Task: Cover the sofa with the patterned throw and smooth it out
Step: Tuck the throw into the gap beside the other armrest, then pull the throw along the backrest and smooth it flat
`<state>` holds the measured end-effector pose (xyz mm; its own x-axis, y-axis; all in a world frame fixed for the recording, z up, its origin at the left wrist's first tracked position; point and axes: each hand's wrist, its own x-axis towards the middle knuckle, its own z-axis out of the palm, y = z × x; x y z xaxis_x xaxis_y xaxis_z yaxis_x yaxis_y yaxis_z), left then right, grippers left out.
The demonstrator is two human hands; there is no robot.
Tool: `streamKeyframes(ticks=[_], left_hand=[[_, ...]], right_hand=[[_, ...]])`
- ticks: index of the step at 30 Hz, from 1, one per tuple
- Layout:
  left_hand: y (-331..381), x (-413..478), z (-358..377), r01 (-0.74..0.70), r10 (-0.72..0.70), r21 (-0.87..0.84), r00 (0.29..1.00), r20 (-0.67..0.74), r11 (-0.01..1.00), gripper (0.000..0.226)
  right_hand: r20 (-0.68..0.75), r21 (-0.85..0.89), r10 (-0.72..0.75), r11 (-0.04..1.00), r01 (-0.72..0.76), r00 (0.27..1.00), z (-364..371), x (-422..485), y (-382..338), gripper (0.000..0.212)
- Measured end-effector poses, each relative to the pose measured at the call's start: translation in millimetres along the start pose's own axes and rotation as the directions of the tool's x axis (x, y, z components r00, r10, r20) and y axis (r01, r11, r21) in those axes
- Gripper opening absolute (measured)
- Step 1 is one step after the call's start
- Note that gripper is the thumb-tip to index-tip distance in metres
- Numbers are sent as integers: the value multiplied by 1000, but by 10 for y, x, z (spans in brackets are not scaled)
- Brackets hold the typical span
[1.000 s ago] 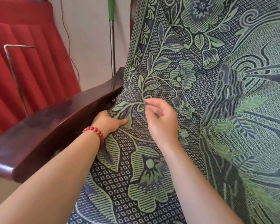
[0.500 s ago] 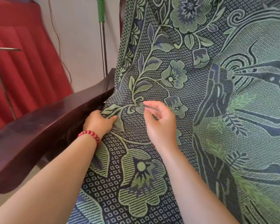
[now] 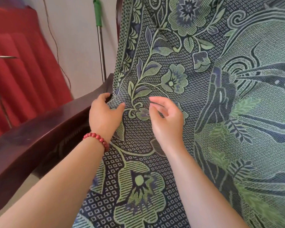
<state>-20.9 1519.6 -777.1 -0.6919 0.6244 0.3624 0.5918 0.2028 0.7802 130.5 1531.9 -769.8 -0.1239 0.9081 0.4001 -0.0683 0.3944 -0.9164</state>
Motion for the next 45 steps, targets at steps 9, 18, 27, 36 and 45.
streamKeyframes(ticks=[9, 18, 27, 36, 45], left_hand=[[640, -187, 333, 88, -19, -568, 992, 126, 818, 19], [1744, 188, -53, 23, 50, -660, 995, 92, 751, 23], [3626, 762, -774, 82, -4, -672, 993, 117, 736, 16], [4677, 1118, -1189, 163, -121, -626, 987, 109, 763, 16], [4559, 1897, -960, 199, -124, -595, 978, 166, 779, 9]], right_hand=[[-121, 70, -75, 994, 84, 990, -248, 327, 3, 15], [-135, 50, -57, 997, 64, 989, -448, 1086, -1165, 14], [-132, 94, 54, 995, -42, 990, -816, 1980, -2882, 12], [-107, 107, 103, 990, -91, 989, -1115, 2646, -3879, 13], [-158, 88, 117, 991, -104, 980, -820, 3324, -3688, 13]])
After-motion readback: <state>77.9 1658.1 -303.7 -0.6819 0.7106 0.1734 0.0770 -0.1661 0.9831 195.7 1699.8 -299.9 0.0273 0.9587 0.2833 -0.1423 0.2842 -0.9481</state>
